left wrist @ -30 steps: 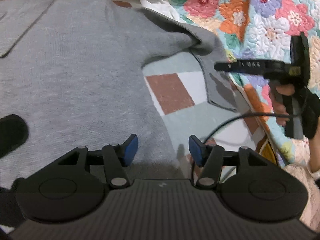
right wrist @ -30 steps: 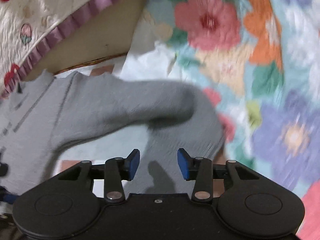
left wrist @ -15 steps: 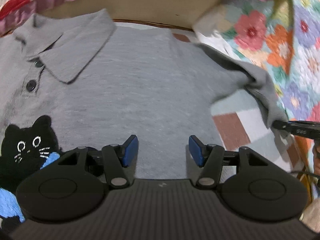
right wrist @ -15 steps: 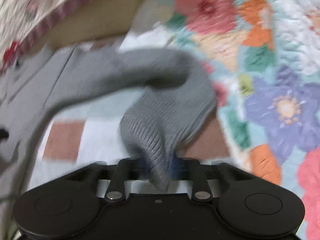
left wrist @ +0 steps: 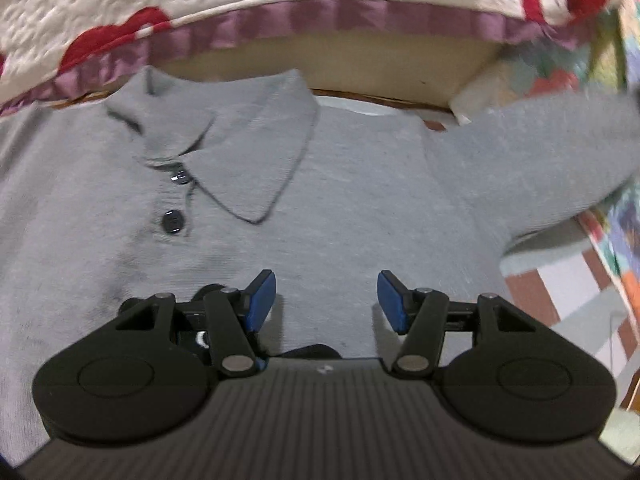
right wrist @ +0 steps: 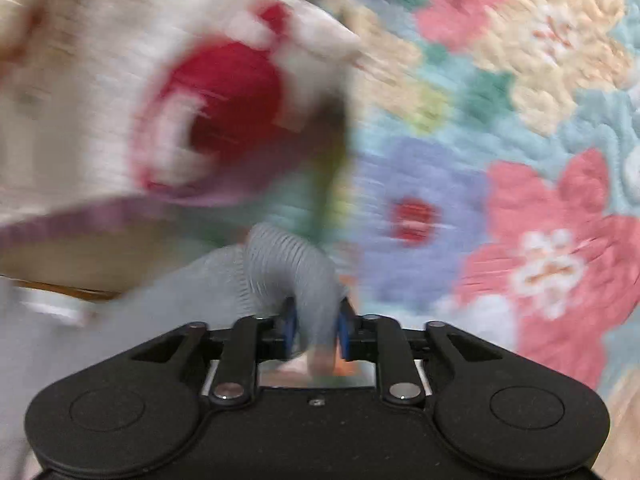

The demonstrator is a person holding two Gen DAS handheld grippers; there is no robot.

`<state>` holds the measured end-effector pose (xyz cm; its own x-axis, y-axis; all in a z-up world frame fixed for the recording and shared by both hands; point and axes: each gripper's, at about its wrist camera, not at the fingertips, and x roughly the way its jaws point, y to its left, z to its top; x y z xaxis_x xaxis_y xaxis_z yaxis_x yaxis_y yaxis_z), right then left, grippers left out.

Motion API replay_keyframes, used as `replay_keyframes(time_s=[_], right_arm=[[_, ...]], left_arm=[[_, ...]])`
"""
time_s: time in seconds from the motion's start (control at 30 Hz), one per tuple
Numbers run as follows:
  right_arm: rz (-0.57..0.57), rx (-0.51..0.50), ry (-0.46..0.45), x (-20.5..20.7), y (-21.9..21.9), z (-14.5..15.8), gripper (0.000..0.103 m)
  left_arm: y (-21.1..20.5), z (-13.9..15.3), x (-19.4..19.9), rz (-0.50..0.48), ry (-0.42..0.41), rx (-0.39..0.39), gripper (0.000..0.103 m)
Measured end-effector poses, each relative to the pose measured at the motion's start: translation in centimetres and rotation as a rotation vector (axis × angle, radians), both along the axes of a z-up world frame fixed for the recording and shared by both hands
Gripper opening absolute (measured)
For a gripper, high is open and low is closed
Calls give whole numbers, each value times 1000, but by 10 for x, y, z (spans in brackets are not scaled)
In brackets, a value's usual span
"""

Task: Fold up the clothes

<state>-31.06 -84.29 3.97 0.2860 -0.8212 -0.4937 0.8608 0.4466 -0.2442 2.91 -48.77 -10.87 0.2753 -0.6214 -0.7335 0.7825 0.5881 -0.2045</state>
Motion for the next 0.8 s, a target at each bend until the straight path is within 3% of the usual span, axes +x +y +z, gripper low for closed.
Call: replay_keyframes(time_s=[0.1, 0.17, 0.23, 0.33, 0.5, 0.67, 0.8], right_arm=[[-97, -5, 9, 1, -4, -7, 48], [-83, 12, -86, 8, 17, -13, 57], [-12, 90, -194, 28, 40, -27, 59], [189, 298, -320, 74, 82, -62, 59], [513, 344, -194, 128, 167, -100, 58], [828, 350, -32, 177, 254, -134, 59], [898, 366, -71, 211, 283, -90, 59]], left_arm=[[11, 1, 4, 9, 7, 8, 55], [21, 2, 6, 16, -5, 24, 56], [32, 1, 12, 44, -10, 39, 56], [53, 0, 25, 115, -9, 55, 56], [102, 2, 45, 221, -54, 73, 57], [188, 2, 68, 370, -99, 96, 58], [259, 10, 86, 533, -169, 127, 58]])
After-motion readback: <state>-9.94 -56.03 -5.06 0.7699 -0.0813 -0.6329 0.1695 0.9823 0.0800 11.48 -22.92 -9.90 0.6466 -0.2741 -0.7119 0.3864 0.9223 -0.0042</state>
